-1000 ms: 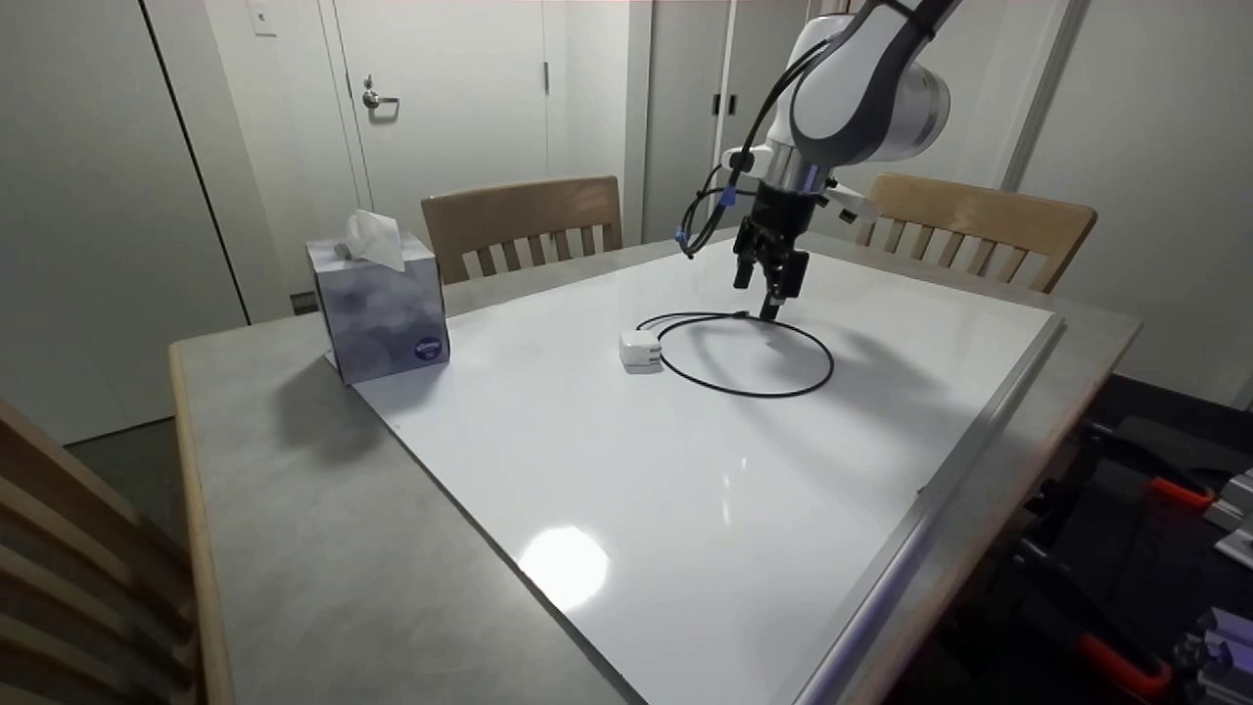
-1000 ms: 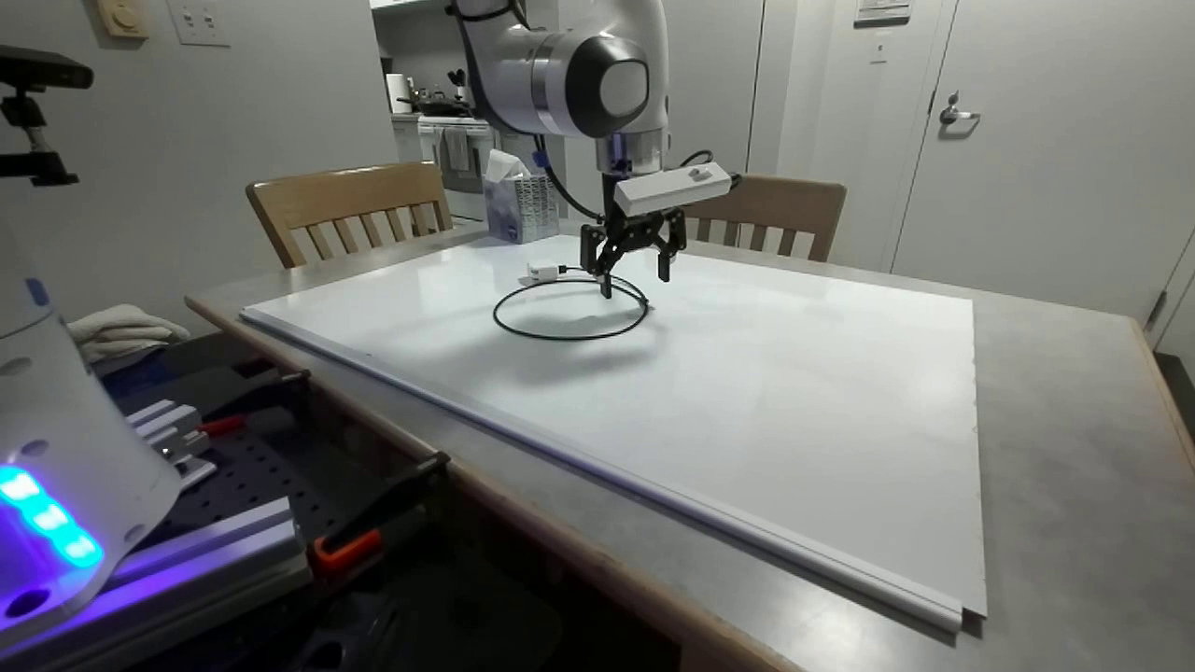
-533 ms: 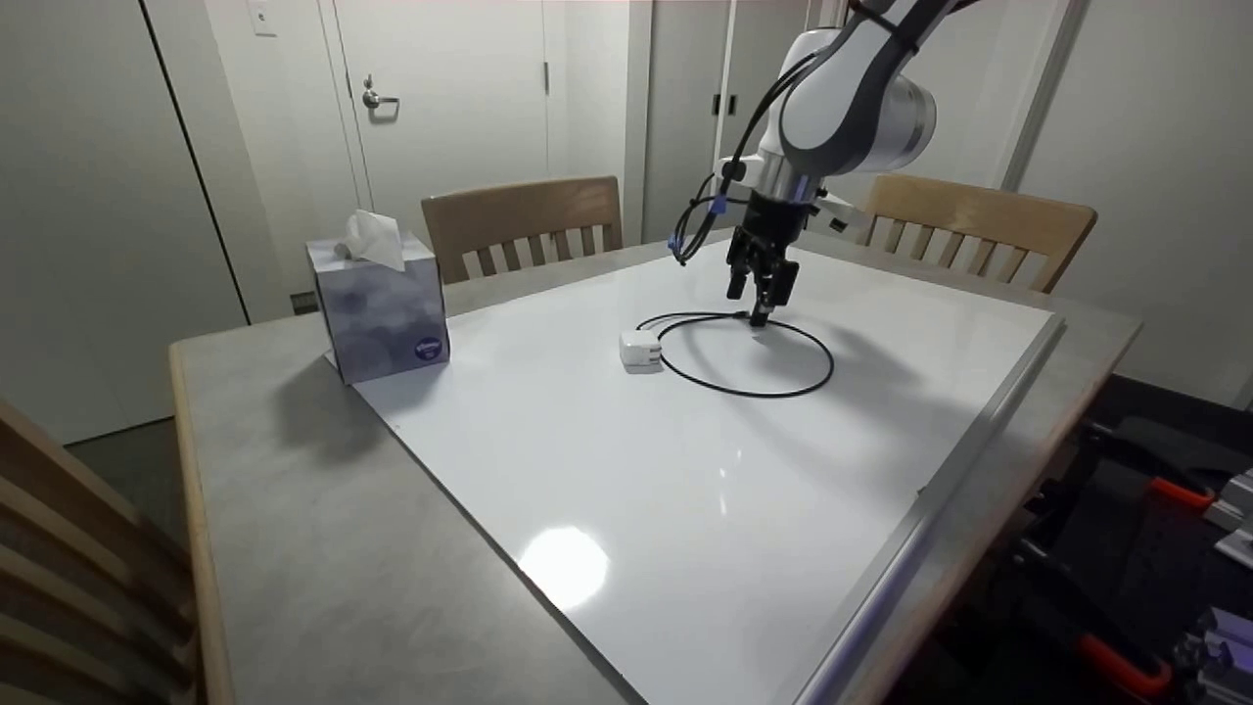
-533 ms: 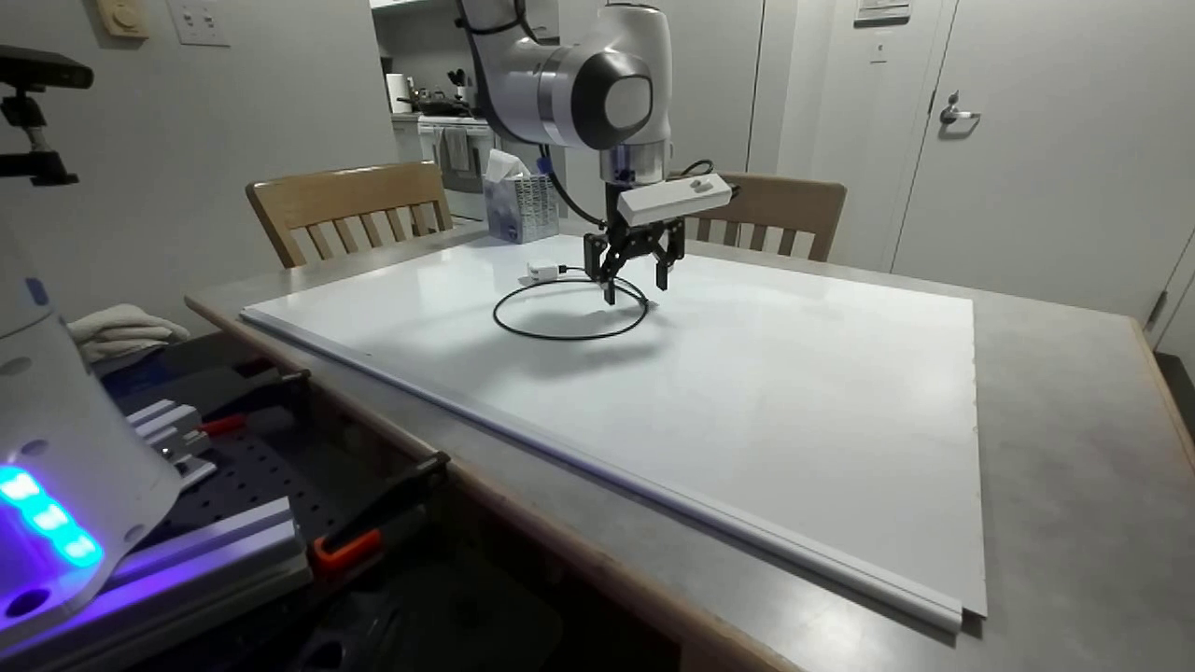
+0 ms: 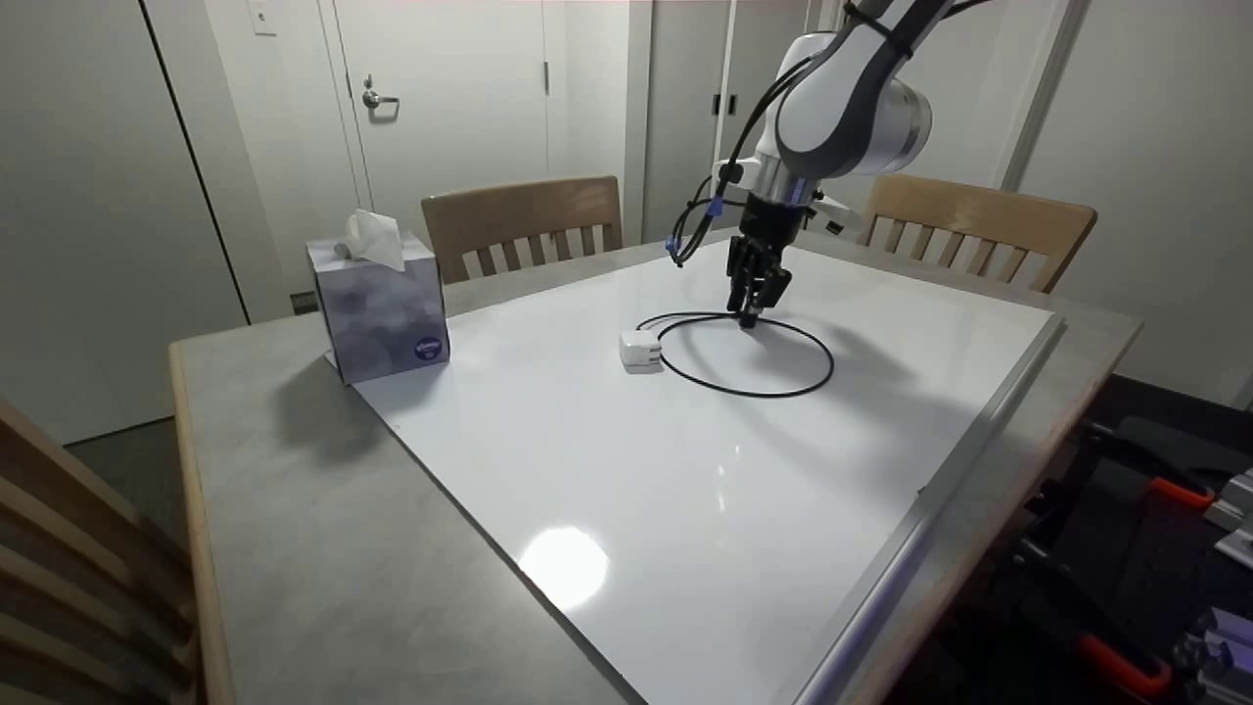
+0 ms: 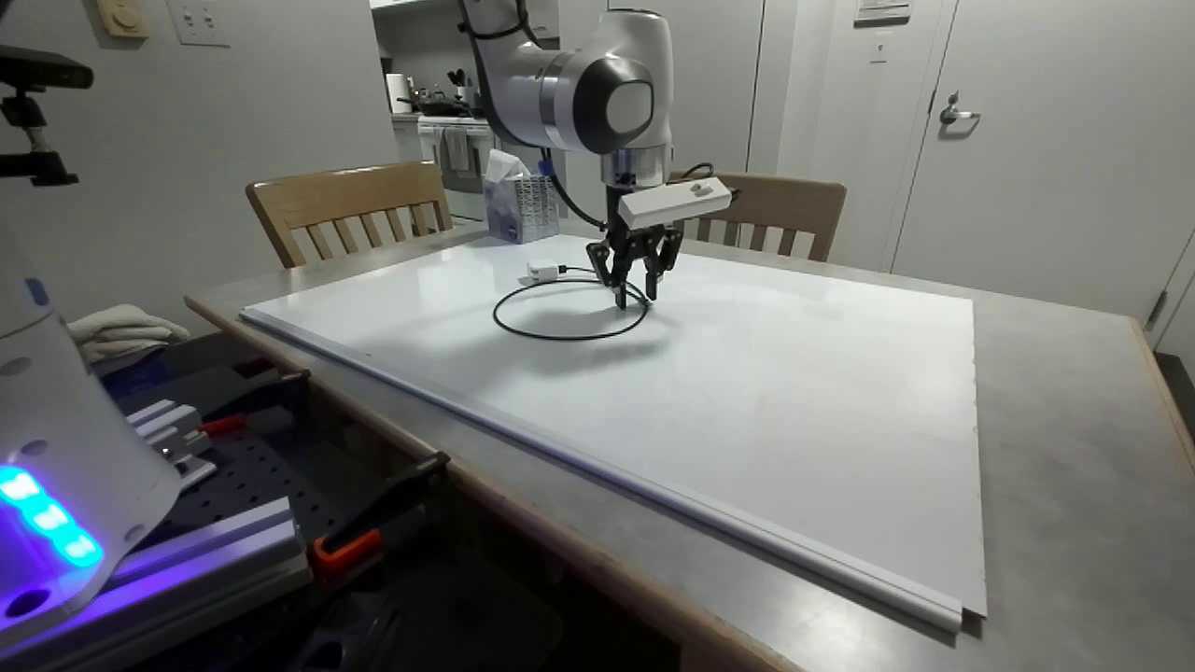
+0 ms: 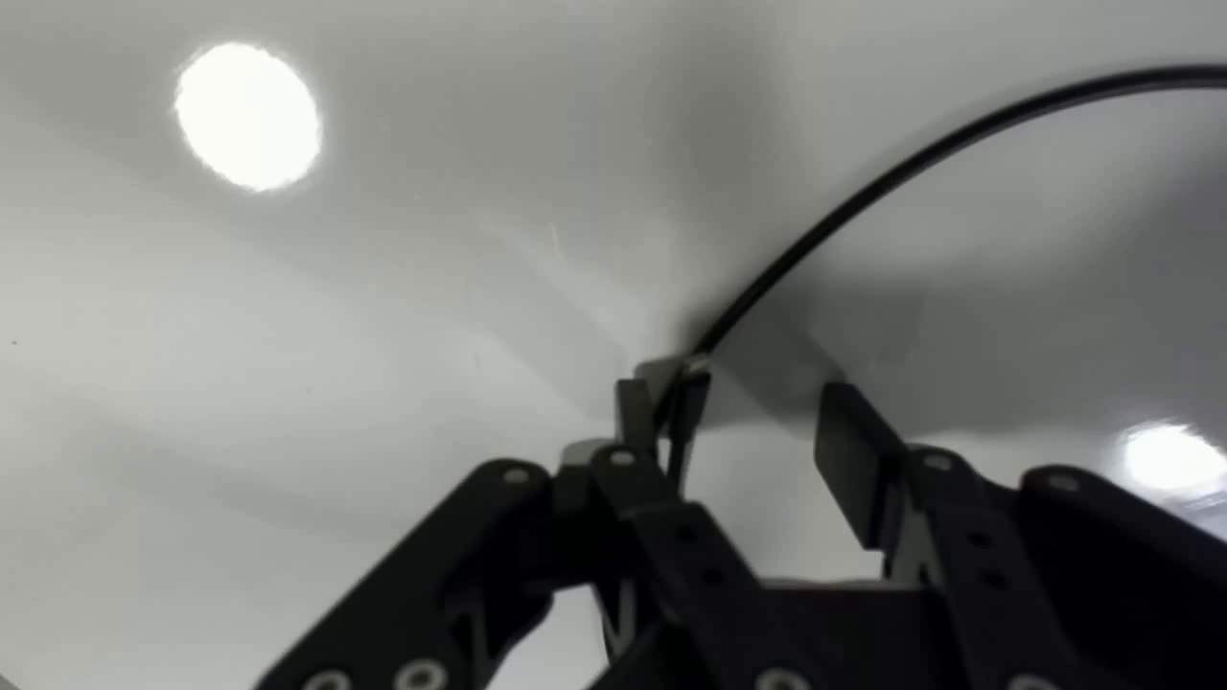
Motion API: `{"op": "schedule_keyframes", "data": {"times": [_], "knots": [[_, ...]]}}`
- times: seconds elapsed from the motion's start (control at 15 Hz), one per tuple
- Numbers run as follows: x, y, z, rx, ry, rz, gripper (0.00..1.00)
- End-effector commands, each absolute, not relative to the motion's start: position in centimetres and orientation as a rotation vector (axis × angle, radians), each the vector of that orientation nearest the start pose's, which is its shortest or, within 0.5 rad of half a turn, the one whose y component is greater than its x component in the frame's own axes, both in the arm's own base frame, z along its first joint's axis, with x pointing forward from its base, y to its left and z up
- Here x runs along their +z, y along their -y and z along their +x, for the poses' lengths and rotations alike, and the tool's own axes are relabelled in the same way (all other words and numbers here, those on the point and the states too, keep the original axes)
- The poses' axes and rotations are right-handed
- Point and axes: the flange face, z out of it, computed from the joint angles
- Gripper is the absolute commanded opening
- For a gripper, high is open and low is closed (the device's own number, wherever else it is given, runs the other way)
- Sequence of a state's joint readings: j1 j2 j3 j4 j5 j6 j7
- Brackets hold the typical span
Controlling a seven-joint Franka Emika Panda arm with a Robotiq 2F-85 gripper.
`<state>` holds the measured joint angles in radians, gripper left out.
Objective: Unwrap the charger cable
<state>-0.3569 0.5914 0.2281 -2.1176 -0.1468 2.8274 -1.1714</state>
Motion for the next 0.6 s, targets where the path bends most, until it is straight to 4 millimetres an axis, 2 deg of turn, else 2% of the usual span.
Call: {"op": "schedule_keyframes", "data": {"times": [0.0, 0.13, 0.2, 0.27, 0.4, 0.53], "knots": [[14.66, 6.66, 58.48, -0.246, 1.707, -2.647, 0.31], [14.73, 6.68, 58.51, -0.248, 1.706, -2.649, 0.21], [14.79, 6.69, 58.56, -0.249, 1.707, -2.650, 0.10], [14.82, 6.70, 58.58, -0.249, 1.708, -2.650, 0.05], [14.90, 6.72, 58.61, -0.249, 1.709, -2.651, 0.00], [15.19, 6.80, 58.69, -0.246, 1.712, -2.655, 0.02]]}}
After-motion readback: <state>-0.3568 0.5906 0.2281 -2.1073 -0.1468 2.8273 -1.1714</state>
